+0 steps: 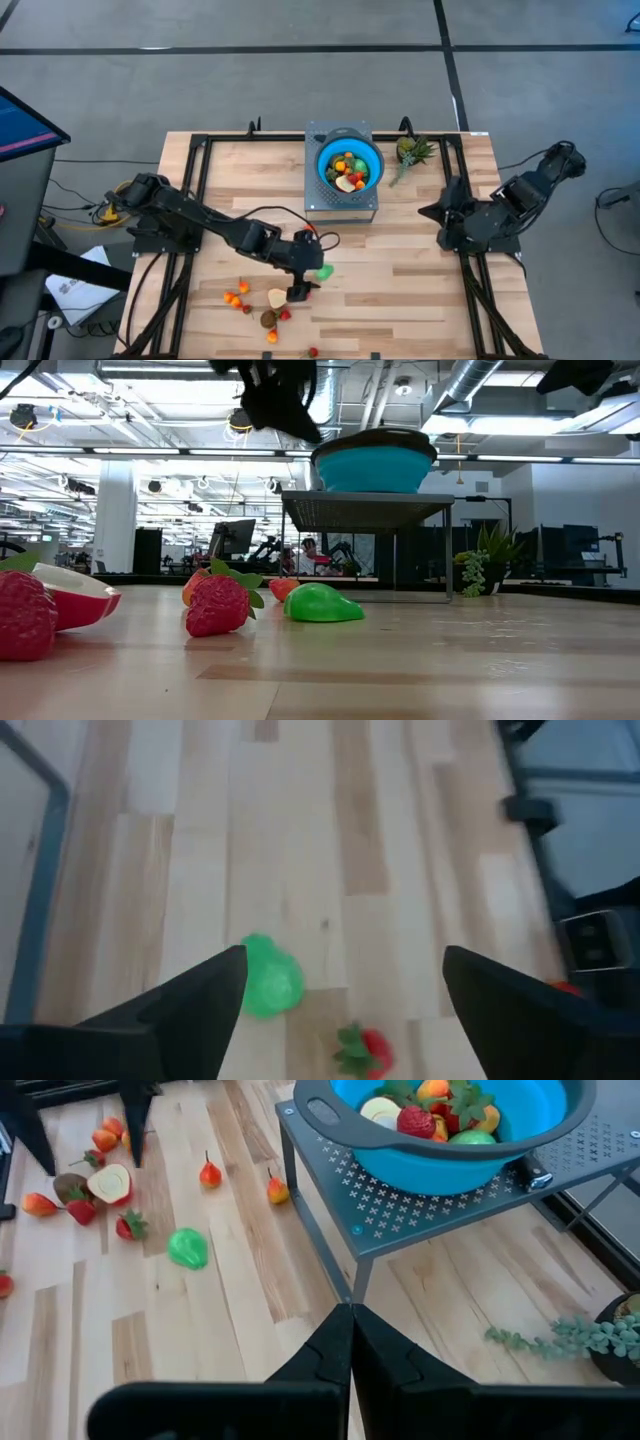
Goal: Pick & Place Fruit
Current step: Put the sliced pear into the strainer bowl
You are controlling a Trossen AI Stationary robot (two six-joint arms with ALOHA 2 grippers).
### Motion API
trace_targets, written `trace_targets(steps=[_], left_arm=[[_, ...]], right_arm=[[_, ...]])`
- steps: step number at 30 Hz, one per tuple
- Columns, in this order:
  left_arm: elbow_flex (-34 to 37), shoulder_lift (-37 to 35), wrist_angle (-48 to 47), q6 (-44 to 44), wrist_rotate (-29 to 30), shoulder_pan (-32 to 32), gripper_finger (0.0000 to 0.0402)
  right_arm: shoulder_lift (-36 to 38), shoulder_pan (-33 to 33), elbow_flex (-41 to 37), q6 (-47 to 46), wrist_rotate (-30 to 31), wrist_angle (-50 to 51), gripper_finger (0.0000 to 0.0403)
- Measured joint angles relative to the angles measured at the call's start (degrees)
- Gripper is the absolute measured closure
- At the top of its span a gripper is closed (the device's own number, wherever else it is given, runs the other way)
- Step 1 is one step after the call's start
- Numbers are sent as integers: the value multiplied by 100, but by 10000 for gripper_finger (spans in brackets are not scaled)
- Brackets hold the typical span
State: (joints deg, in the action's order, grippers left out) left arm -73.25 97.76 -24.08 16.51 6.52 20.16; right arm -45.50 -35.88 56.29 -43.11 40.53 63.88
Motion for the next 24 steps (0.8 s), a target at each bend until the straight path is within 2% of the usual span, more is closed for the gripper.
trace_targets(steps=[9, 14, 24], left_arm=[[2, 901, 553, 85, 110, 40, 89], [4, 1413, 865, 271, 200, 15, 85], [8, 1847, 1003, 833, 275, -210, 81]], right_arm=[[-58, -133, 0, 9, -20, 20, 403], [-56, -220, 0, 12, -22, 46, 403], [-58, -238, 0, 15, -22, 50, 403]])
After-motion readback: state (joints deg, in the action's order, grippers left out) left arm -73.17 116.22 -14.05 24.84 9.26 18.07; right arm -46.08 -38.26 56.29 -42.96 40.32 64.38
